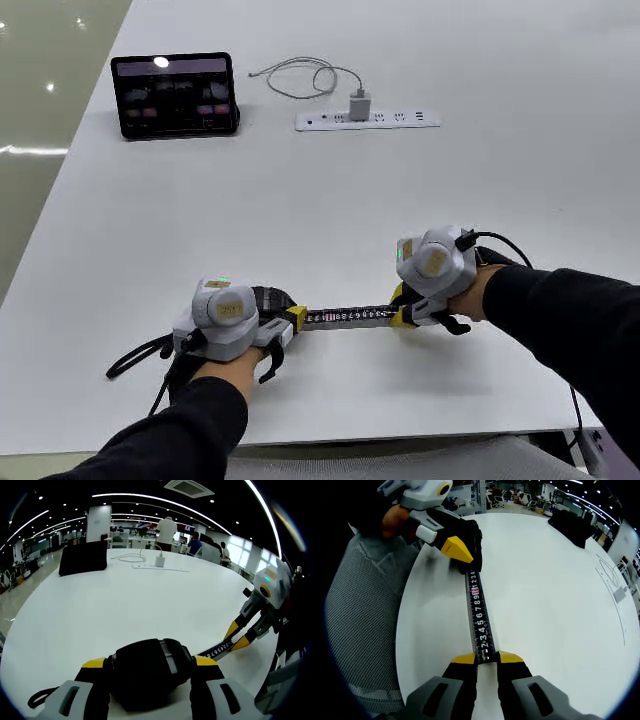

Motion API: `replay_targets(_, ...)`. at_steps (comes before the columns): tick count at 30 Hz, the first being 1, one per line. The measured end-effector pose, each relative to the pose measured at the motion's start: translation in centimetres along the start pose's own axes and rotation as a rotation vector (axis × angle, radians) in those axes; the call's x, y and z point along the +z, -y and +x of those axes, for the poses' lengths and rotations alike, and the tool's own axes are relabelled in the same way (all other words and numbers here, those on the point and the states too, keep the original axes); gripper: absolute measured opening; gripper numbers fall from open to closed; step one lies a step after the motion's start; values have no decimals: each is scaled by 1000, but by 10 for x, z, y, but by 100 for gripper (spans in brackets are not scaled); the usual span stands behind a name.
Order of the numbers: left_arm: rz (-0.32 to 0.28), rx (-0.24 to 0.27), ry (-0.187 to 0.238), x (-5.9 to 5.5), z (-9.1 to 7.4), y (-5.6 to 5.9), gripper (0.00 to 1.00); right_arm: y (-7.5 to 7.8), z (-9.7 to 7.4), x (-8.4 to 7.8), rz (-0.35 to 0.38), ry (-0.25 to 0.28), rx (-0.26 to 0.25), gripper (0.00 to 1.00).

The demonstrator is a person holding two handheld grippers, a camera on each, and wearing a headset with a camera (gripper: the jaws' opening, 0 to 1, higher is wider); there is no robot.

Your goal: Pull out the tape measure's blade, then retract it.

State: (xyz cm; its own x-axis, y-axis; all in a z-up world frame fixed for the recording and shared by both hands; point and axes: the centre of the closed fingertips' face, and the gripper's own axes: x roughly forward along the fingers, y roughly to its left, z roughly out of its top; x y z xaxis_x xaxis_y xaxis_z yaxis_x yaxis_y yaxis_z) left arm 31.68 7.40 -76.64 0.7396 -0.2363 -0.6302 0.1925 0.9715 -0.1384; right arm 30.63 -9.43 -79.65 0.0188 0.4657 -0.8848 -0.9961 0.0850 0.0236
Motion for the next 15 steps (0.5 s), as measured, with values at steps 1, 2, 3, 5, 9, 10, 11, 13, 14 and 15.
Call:
replay_targets(1, 0, 0, 0, 0, 0, 0, 61, 0, 0, 0, 1, 1, 1, 10)
replay_targets(2, 0, 0, -1, 0, 0, 0, 61, 0, 0, 0, 1, 0, 2, 10)
replay_targets(3, 0, 0, -1, 0, 0, 0, 61, 0, 0, 1, 2, 2, 2, 10)
replay_targets(5, 0, 0, -1, 0, 0, 0, 61, 0, 1, 2, -2, 3, 3, 10)
replay_targets(9, 0, 0, -1, 0, 0, 0, 61, 0, 4, 6, -1, 9, 4, 10)
replay_targets(10, 0, 0, -2, 0, 1, 0, 61, 0, 5, 7, 5, 11, 4, 10)
replay_targets(11, -1, 0, -3, 0, 1, 0, 61, 0, 6, 9, -2, 16, 5, 10)
replay_targets(13, -1, 0, -3, 0, 1, 0, 61, -1, 7, 11, 1, 16, 5, 10)
replay_targets(14, -1, 0, -3, 0, 1, 0, 61, -1, 7, 12, -1, 14, 6, 10)
replay_targets(15, -1, 0, -3, 0, 1, 0, 61, -1, 8, 13, -3, 16, 6, 10)
